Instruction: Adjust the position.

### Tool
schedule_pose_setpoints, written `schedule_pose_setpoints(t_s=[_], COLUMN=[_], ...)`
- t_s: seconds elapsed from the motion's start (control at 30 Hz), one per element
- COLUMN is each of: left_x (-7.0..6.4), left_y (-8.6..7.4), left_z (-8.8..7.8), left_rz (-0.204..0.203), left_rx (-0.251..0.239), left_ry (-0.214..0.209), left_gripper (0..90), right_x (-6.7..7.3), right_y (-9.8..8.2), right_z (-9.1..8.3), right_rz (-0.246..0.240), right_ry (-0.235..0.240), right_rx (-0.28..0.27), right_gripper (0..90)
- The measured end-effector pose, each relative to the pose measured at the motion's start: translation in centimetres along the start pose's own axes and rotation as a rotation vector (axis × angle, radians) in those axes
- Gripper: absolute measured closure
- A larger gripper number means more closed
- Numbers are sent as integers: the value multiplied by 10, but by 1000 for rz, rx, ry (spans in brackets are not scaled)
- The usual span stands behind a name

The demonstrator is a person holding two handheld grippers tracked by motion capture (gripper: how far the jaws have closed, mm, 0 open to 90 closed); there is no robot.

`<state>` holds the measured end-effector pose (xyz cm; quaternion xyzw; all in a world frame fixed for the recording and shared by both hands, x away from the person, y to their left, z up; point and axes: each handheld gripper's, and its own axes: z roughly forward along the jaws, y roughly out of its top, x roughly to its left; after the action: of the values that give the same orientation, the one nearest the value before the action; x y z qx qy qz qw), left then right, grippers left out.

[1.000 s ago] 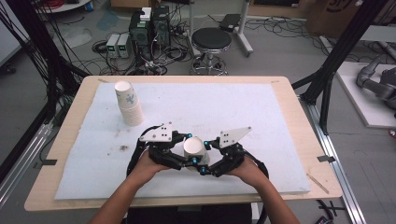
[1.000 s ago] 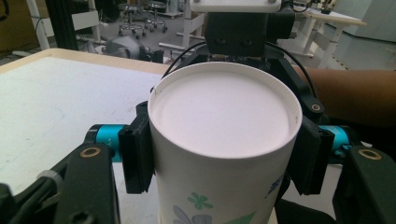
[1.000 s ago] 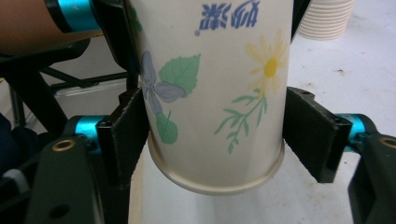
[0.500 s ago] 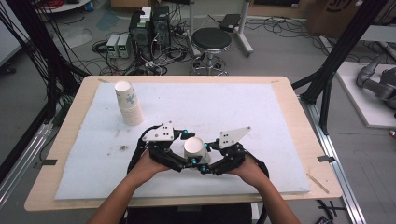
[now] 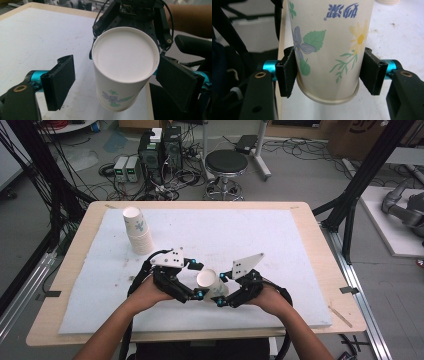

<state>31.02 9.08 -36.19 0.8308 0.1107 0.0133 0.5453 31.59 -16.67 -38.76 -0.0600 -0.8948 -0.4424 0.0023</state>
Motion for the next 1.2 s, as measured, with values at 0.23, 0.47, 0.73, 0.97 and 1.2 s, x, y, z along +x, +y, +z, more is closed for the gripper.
schedule_pose_setpoints(t_s=[0.23,0.47,0.73,0.97,1.2], left_x=[-1,-1,-1,0,1], left_y=[5,11,12,10,10], left_z=[3,8,14,19,21], left_rz=[39,44,60,57,57], left_rx=[98,170,223,252,275], left_ry=[-4,-26,-37,-47,-58], left_gripper=[162,167,194,238,295], right_x=[0,2,5,5,4], right_y=[9,14,20,19,18], right_z=[1,5,9,12,14], right_rz=[-46,-67,-93,-90,-94], right_ry=[-11,-7,-14,-17,-13], right_rx=[92,152,228,271,288], right_gripper=[375,372,370,367,366])
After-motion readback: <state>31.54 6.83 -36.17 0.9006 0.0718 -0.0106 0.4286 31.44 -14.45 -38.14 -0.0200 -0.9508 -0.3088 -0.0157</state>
